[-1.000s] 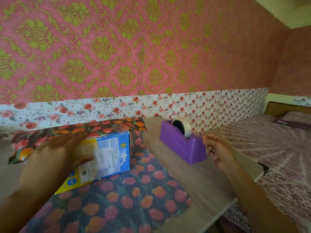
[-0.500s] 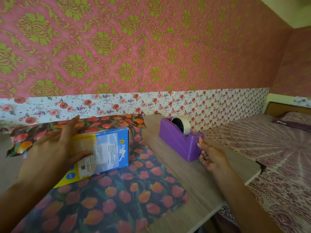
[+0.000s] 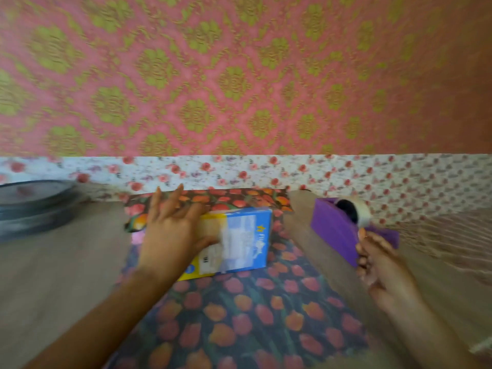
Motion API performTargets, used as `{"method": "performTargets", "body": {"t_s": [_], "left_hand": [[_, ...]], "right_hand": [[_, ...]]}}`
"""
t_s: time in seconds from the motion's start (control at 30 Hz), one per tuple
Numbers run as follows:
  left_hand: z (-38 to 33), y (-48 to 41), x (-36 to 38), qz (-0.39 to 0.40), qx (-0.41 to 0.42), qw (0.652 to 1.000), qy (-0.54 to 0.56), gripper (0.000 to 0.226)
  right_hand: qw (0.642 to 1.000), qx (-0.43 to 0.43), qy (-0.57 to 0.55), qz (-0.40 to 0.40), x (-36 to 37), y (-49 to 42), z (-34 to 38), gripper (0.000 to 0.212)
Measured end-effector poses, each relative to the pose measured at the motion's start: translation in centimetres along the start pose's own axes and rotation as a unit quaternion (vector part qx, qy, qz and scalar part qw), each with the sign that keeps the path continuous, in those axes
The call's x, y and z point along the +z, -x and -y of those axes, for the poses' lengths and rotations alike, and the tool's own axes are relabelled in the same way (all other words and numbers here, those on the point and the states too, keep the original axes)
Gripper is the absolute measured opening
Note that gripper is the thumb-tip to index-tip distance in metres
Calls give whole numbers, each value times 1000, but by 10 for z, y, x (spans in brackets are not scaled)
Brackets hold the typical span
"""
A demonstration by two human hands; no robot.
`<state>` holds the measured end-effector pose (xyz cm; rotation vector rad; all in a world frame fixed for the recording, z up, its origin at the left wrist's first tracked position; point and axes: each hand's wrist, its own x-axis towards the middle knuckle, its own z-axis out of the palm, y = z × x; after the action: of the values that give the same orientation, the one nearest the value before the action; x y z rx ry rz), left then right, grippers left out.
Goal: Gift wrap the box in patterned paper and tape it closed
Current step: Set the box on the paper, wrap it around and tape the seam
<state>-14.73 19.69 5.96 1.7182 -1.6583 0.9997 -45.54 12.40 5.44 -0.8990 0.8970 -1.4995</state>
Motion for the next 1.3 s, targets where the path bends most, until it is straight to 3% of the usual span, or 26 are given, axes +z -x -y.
{"method": "performTargets", "body": {"t_s": [0.1, 0.23, 0.4, 0.57, 1.13, 1.17, 1.27, 1.3], "left_hand": [[-2, 1, -6, 27, -9, 999, 28, 65], [0, 2, -9, 32, -12, 997, 71, 63], [-1, 3, -7, 8, -34, 996, 81, 60], [9, 5, -1, -79, -4, 992, 93, 59], [15, 8, 7, -108, 16, 990, 94, 55], [16, 8, 7, -108, 16, 989, 95, 54], [16, 7, 6, -111, 22, 989, 90, 53], [16, 7, 7, -111, 25, 990, 86, 54]], "right_hand": [[992, -85, 65, 73, 51, 16, 4, 14], [950, -186, 140, 208, 127, 24, 11, 15], [902, -150, 277, 296, 183, 15, 4, 15], [898, -99, 301, 306, 184, 9, 3, 8], [812, -66, 481, 323, 201, -5, 8, 16], [796, -72, 516, 309, 202, -7, 10, 26], [697, -99, 665, 249, 196, -21, 21, 74], [678, -95, 686, 246, 191, -26, 27, 79]]}}
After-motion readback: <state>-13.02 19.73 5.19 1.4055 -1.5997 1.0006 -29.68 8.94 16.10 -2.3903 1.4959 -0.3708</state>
